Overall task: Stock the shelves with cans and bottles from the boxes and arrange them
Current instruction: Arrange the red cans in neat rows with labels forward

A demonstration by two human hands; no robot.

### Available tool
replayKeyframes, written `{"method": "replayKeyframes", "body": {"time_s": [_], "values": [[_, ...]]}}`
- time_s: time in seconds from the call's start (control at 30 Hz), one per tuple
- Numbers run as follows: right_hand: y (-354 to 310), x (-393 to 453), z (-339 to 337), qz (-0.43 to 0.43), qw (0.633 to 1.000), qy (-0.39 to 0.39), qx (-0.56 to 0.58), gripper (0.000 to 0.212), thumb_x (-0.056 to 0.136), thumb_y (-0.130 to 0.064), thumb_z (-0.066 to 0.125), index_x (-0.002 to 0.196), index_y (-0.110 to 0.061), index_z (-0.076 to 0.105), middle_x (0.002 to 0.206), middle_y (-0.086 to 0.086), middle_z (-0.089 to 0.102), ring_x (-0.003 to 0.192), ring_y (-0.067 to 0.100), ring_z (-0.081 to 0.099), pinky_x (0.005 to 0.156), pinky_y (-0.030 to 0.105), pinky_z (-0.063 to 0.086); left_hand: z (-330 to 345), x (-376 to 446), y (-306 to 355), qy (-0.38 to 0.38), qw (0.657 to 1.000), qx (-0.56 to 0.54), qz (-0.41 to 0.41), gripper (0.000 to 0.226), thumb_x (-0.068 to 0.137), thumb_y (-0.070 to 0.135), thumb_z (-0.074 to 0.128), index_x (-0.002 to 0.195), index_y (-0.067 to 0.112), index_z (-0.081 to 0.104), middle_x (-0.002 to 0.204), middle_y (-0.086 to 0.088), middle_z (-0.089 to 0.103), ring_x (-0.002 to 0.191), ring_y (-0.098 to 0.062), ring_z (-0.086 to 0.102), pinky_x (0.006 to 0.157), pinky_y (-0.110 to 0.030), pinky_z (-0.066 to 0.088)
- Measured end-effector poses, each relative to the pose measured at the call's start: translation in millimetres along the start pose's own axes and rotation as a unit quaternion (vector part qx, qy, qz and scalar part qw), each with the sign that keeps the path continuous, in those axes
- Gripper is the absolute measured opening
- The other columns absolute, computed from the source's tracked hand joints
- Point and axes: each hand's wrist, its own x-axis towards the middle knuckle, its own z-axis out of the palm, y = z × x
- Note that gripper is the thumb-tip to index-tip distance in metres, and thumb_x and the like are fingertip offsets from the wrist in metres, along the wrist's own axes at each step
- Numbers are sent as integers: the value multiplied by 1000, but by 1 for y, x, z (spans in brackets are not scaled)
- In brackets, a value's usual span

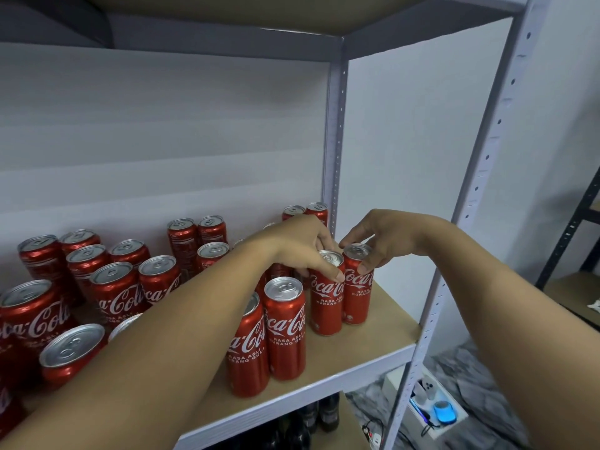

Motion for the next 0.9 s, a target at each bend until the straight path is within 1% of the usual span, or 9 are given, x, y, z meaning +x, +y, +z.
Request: {"method": "replayKeyframes", "body": {"time_s": [0.07,0.17,0.33,0.47,0.53,0.67,0.9], "values": [[1,-7,1,-4,1000,3,-2,53,71,-3,88,119,-20,74,113,-7,70,104,24,70,80,37,63,3,0,3,-8,1000,5,2,34,69,36,95,94,29,72,94,6,79,88,-15,77,75,-38,66],[3,-16,2,-6,1000,2,-4,51,72,-5,88,118,-23,75,118,-4,72,104,24,70,79,38,63,7,0,8,-27,1000,14,4,45,67,42,95,102,24,72,97,4,79,86,-19,78,75,-40,66],[4,-34,3,8,1000,5,10,50,71,-2,88,115,-22,76,118,-6,72,101,22,72,77,34,63,14,-5,19,-38,999,27,27,48,70,43,94,105,20,72,96,4,79,78,-18,78,71,-34,65],[4,-45,4,14,1000,4,17,49,70,-2,88,113,-22,76,117,-6,73,99,22,73,77,35,63,18,-6,21,-52,998,29,34,57,66,50,93,111,22,73,97,5,79,86,-21,78,77,-44,65],[3,-49,5,17,1000,6,18,48,70,-2,89,113,-22,77,117,-7,73,99,22,73,80,38,63,19,-6,22,-53,998,31,35,59,65,51,93,113,23,73,98,5,79,87,-21,78,77,-45,65],[3,-54,6,23,999,10,22,48,69,-1,89,112,-20,77,116,-6,73,98,24,73,83,44,62,18,-7,24,-61,997,22,36,60,68,46,93,118,20,72,100,4,79,90,-21,78,78,-44,65],[3,-57,8,21,999,19,24,49,69,-2,89,113,-20,76,116,-7,74,99,24,72,81,44,63,19,-9,25,-60,998,17,25,53,71,40,93,114,17,72,99,1,79,91,-21,77,79,-42,65]]}}
